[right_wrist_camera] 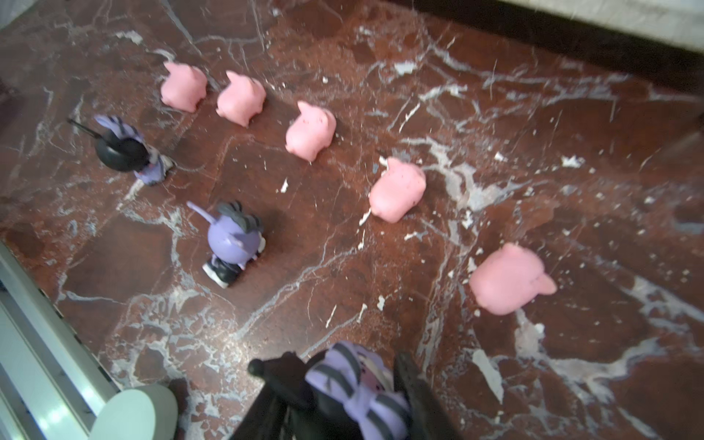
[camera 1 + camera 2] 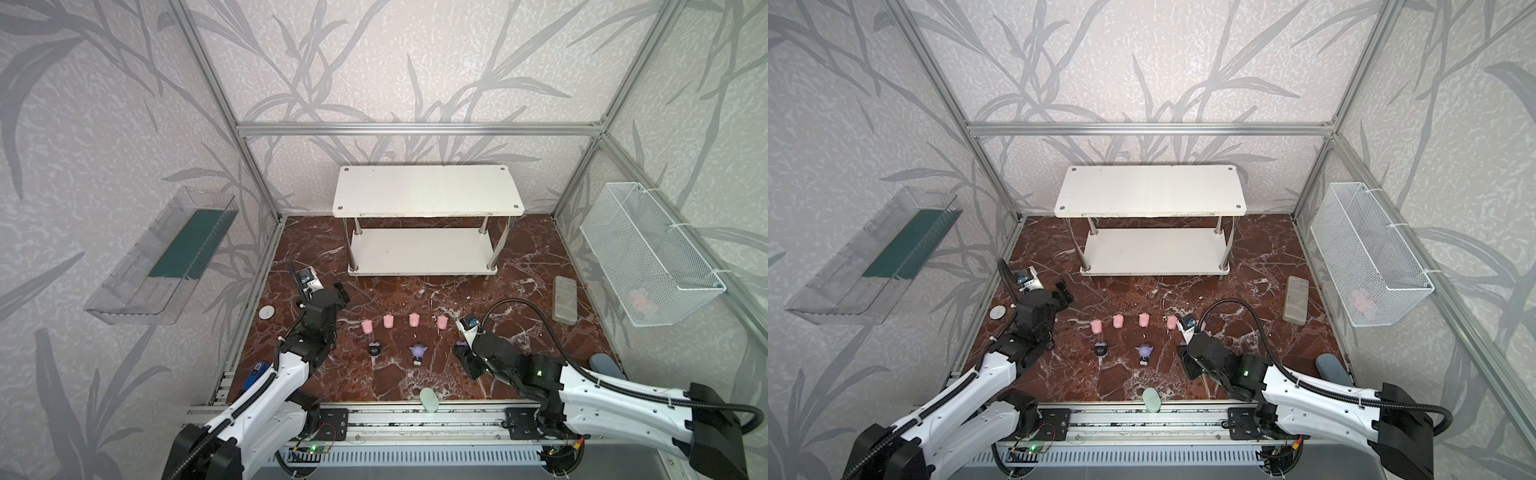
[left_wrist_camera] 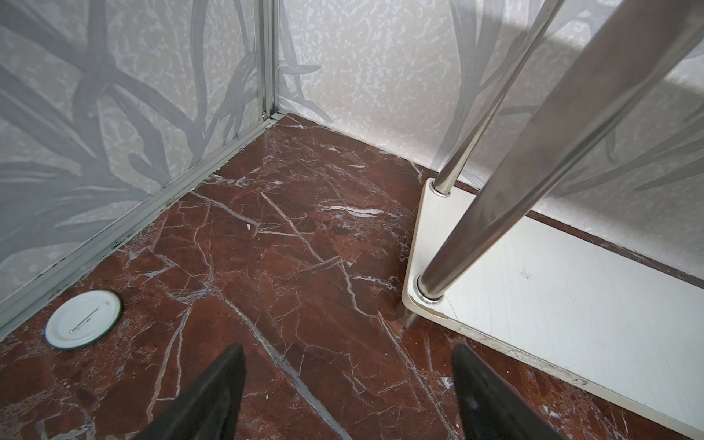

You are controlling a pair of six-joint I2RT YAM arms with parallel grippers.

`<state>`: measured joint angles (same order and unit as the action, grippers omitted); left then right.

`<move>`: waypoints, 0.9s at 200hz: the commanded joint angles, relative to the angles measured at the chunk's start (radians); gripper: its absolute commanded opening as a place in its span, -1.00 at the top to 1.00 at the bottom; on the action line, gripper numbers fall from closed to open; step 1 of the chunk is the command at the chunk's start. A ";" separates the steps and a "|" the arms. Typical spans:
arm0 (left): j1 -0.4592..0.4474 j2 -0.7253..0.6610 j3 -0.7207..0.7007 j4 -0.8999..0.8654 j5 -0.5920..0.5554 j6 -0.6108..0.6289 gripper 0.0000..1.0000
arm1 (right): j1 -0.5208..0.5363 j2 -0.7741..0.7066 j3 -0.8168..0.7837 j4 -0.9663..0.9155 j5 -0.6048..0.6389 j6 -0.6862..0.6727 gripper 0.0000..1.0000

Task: Organize plastic toys on shelves
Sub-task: Pick up the plastic toy from the bottom-center of the table, then place the plastic toy on the shelf.

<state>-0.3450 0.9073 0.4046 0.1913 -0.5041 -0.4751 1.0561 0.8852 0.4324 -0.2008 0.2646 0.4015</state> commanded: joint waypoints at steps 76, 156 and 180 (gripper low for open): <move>-0.001 0.035 0.010 0.035 0.007 -0.022 -0.66 | -0.264 0.138 0.229 0.075 -0.074 -0.136 0.44; 0.000 0.038 -0.001 0.046 0.033 -0.026 -0.66 | -0.499 0.413 0.364 0.244 -0.184 -0.211 0.45; 0.001 0.049 -0.005 0.053 0.038 -0.026 -0.66 | -0.538 0.488 0.396 0.283 -0.192 -0.232 0.44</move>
<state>-0.3450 0.9478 0.4046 0.2192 -0.4694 -0.4755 0.5510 1.3224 0.7807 0.0082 0.0998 0.2077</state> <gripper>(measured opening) 0.830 0.393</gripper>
